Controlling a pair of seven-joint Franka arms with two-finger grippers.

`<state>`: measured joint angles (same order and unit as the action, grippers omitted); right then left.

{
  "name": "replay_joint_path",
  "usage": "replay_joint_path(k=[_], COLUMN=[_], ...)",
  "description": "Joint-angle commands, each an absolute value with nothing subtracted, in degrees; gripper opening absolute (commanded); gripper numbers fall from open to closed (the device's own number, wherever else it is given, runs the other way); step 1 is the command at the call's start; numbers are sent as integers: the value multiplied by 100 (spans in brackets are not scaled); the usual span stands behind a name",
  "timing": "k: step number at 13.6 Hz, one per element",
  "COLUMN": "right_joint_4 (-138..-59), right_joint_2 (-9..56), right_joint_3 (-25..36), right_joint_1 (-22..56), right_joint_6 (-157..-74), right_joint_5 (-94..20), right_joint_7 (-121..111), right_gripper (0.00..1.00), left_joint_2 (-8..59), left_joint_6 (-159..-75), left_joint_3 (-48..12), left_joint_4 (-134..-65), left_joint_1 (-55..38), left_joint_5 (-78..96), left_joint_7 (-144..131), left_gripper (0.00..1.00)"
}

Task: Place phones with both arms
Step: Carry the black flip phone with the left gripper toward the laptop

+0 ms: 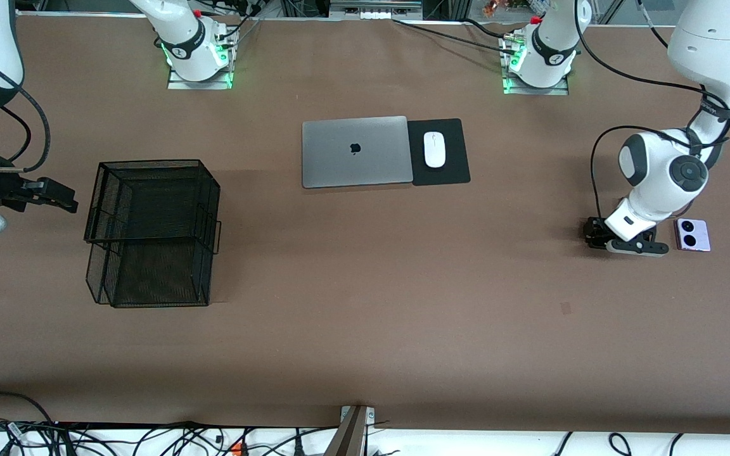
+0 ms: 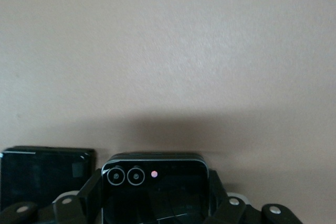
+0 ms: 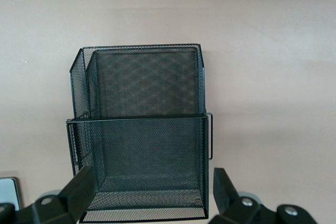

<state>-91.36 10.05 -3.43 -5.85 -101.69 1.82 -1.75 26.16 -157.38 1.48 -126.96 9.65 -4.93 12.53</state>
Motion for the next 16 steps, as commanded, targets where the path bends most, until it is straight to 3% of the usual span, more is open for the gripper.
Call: replay_joint_path(k=[1, 9, 16], right_joint_4=[-9097, -9097, -9097], right_joint_2=[1011, 1011, 1011], right_joint_3=[-378, -378, -378], right_joint_1=[-624, -624, -624], right_joint_6=[-10099, -10099, -10099], right_joint_5=[246, 246, 246], right_joint_7=[-123, -123, -123], right_gripper=[100, 100, 100], left_joint_2=[2540, 2680, 3242], left_joint_6=[-15364, -15223, -15196], left_joint_3=[132, -228, -237], left_joint_4=[-12455, -11945, -11120], left_joint_1=[932, 564, -1148], left_joint_5=[-527, -475, -475], left_joint_7=[1195, 213, -2158], left_gripper=[0, 0, 0])
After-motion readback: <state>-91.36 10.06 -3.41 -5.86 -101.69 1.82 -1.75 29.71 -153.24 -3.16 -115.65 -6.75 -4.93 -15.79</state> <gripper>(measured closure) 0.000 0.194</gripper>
